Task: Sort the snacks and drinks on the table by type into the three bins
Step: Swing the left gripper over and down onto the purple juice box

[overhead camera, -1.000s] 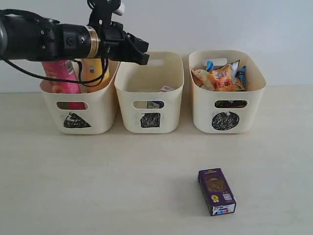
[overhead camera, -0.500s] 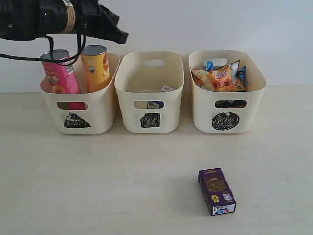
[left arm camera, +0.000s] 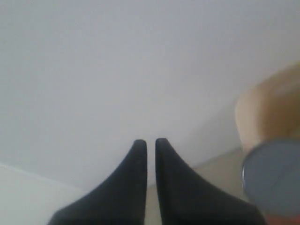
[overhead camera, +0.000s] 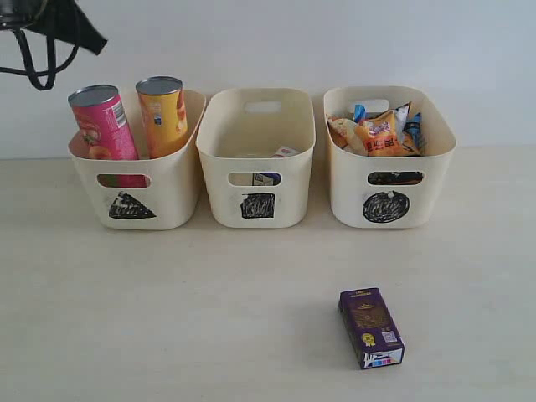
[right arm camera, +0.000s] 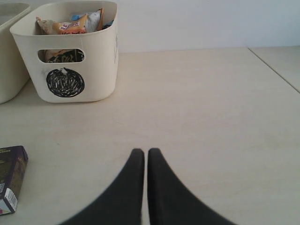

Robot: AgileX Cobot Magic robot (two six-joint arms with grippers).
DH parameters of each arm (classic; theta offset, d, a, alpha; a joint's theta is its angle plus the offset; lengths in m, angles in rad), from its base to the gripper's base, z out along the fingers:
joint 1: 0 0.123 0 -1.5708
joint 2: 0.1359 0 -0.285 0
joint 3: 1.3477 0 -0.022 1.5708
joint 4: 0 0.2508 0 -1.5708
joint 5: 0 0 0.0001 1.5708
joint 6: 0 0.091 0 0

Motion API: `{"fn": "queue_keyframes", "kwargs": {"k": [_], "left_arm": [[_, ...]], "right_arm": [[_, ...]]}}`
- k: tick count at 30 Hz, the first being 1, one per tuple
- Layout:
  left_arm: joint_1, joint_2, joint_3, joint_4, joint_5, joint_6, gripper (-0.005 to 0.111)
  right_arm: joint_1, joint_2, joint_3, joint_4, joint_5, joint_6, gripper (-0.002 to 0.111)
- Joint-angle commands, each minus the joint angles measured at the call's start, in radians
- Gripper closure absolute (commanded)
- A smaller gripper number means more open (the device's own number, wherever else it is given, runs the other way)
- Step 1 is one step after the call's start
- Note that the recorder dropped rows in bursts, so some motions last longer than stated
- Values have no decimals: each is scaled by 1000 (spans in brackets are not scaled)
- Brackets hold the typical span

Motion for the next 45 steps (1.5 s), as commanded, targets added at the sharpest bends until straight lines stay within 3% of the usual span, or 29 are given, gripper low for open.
{"fn": "queue_keyframes", "kwargs": {"k": [1,6,8,14,24,27,30,34,36,38,41,42,45], "left_arm": [[1,-22,4,-419,101,444,103],[-20,-69,6,-965,63,906,103],[-55,-91,19,-1066,55,997,103],[-224,-131,118,-1070,21,980,103],[-483,-120,142,-1077,62,735,103],[-581,-12,59,-1046,233,653,103],[-598,85,-37,-1043,346,625,103],[-604,249,-228,-1097,369,557,102],[-604,324,-317,-1123,424,557,89],[-604,383,-386,-1170,467,557,61],[-604,445,-427,-1311,420,577,3],[-604,456,-427,-1319,374,581,-3],[-604,480,-427,-1317,296,469,-3]], "right_arm": [[-1,-5,5,-9,-7,0,108],[-1,-5,5,-9,-7,0,108],[-1,-5,5,-9,-7,0,108],[-1,-5,5,-9,-7,0,108],[-1,-5,5,-9,-7,0,108],[-1,-5,5,-9,-7,0,108],[-1,-5,5,-9,-7,0,108],[-1,-5,5,-9,-7,0,108],[-1,-5,5,-9,-7,0,108],[-1,-5,5,-9,-7,0,108],[-1,-5,5,-9,-7,0,108],[-1,-5,5,-9,-7,0,108],[-1,-5,5,-9,-7,0,108]]}}
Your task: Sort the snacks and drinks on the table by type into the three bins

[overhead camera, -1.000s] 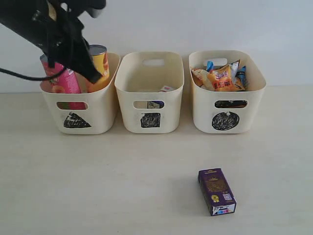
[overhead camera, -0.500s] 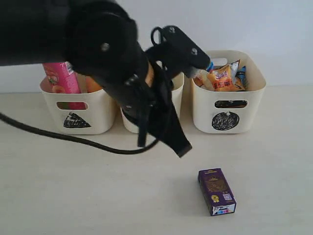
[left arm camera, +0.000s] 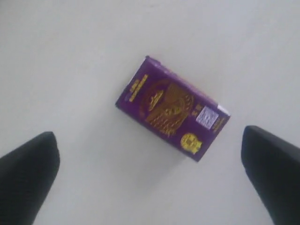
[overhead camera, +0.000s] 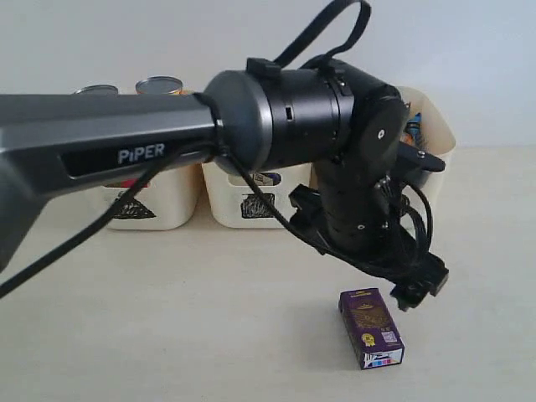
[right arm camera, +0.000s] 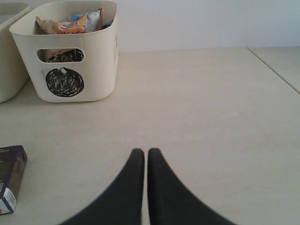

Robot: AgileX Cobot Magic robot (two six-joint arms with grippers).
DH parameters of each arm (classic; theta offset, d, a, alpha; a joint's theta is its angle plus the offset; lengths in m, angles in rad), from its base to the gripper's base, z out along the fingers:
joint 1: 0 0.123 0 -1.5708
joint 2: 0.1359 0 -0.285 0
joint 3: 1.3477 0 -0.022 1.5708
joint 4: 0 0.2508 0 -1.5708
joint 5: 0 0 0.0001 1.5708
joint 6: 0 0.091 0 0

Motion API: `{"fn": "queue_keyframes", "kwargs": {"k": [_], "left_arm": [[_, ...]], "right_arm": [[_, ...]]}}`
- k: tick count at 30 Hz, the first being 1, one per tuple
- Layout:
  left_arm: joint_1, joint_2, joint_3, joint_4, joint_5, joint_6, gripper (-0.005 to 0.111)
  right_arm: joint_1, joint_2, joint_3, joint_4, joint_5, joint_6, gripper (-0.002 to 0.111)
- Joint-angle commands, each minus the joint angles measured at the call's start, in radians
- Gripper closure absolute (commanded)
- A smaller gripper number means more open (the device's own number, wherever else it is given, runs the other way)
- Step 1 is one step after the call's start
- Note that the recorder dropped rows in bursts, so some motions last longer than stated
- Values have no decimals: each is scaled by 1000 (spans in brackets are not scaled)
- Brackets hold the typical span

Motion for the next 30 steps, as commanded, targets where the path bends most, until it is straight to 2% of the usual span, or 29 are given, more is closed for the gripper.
{"fn": "queue_keyframes", "kwargs": {"k": [1,5,18,23,27,30], "left_arm": [[-10,31,-8,-9,-109,-139,-3],[-10,75,-8,73,-91,-268,-3],[-10,175,-8,75,-195,-349,-2],[-10,204,-8,75,-205,-359,2],[-8,220,-8,75,-228,-359,10],[-8,229,-8,75,-228,-361,26]], "right_arm": [[-1,-5,5,-6,-7,0,108],[-1,-5,5,-6,-7,0,108],[-1,-5,5,-6,-7,0,108],[-1,-5,5,1,-5,0,108],[-1,-5,5,1,-5,0,108],[-1,-5,5,1,-5,0,108]]}}
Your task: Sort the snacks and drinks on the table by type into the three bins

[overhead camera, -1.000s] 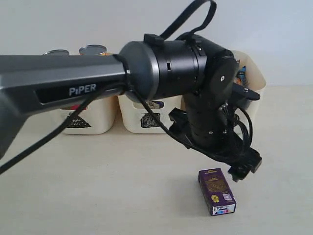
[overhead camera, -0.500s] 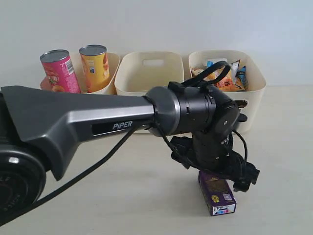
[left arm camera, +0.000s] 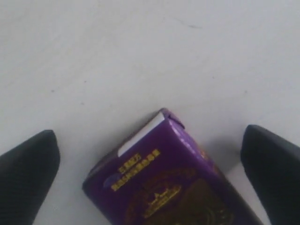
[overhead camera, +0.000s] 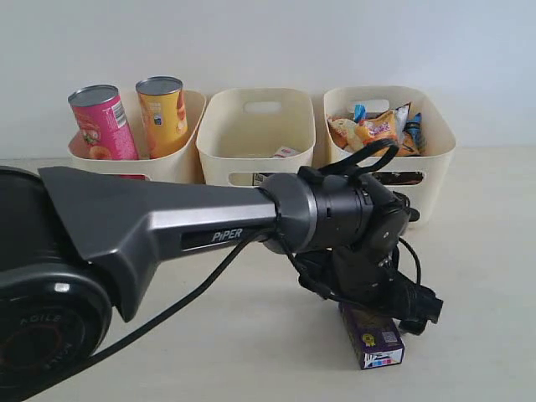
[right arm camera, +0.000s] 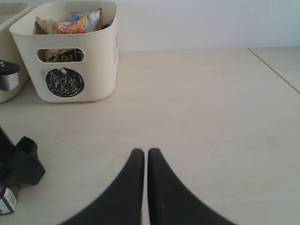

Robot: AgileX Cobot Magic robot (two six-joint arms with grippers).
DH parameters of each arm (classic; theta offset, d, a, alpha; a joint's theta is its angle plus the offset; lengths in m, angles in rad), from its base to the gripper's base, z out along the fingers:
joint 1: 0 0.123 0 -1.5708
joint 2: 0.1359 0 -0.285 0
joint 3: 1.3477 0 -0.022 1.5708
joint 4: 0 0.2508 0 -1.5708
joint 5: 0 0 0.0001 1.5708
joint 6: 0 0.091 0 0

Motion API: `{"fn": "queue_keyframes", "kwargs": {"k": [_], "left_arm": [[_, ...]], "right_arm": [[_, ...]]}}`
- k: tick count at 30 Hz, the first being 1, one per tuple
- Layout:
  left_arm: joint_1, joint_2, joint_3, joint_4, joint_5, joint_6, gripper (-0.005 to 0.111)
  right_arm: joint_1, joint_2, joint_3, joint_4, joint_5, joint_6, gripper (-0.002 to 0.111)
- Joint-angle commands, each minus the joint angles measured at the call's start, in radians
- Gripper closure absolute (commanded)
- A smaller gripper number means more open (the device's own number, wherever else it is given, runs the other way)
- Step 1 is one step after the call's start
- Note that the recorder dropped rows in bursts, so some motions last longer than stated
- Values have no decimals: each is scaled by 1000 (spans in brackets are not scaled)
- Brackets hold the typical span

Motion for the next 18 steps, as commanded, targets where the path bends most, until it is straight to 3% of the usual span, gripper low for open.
{"fn": "queue_keyframes", "kwargs": {"k": [1,3,5,6,18], "left_arm": [[-2,21,-2,1,-9,-12,35],[-2,21,-2,1,5,20,59],[-2,19,-2,1,29,73,95],[-2,16,-2,1,39,112,102],[3,-80,-2,102,57,187,103]], "right_arm": [[-1,-5,5,1,-5,0,108],[-1,-5,5,1,-5,0,108],[-1,-5,5,1,-5,0,108],[-1,-5,5,1,-5,0,108],[-1,-5,5,1,-5,0,108]]}}
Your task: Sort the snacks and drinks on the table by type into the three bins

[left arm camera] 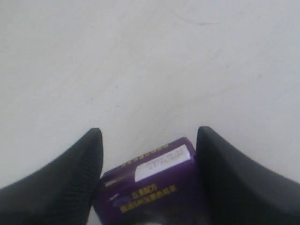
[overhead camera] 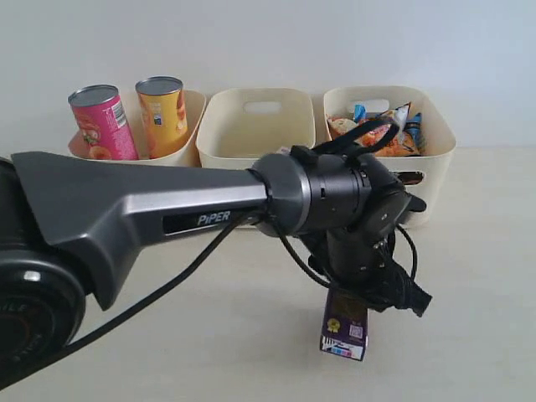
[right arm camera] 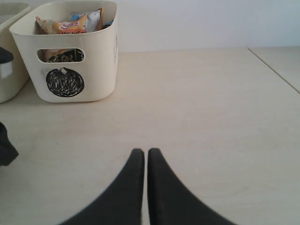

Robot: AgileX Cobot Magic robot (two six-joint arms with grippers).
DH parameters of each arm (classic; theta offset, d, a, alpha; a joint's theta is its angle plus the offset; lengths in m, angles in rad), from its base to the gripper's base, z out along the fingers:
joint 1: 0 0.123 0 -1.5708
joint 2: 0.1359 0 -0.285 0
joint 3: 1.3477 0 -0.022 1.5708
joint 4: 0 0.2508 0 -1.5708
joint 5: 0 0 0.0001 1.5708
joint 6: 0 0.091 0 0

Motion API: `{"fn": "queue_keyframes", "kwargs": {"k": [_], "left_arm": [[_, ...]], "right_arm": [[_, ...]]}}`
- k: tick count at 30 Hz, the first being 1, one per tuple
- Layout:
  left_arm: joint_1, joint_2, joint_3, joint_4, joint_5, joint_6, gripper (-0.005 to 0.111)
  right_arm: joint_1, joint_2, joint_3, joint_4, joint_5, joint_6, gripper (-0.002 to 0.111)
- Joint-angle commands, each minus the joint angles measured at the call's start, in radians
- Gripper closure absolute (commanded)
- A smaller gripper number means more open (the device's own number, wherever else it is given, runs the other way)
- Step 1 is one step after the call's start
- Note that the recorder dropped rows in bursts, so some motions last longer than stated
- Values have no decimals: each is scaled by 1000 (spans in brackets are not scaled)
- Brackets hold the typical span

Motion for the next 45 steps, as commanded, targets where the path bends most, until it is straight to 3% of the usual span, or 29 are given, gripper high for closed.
{"fn": "queue_keyframes", "kwargs": {"k": [1,9,21,24,35,45], "left_arm": [[3,-39,2,20,1,52,103],[26,-42,2,-24,12,162,103],[122,-50,-9,-63,263,367,103],[124,-50,-70,-57,339,420,103],[149,-63,-415,76,339,471,103],[232,-63,-488,41,339,484,103]], "right_arm": [[-1,-5,5,1,-5,0,108],[-1,-5,5,1,-5,0,108],[-1,-5,5,1,-5,0,108],[-1,-5,5,1,-5,0,108],[-1,-5,5,1,-5,0,108],[-1,-5,5,1,-5,0,108]]}}
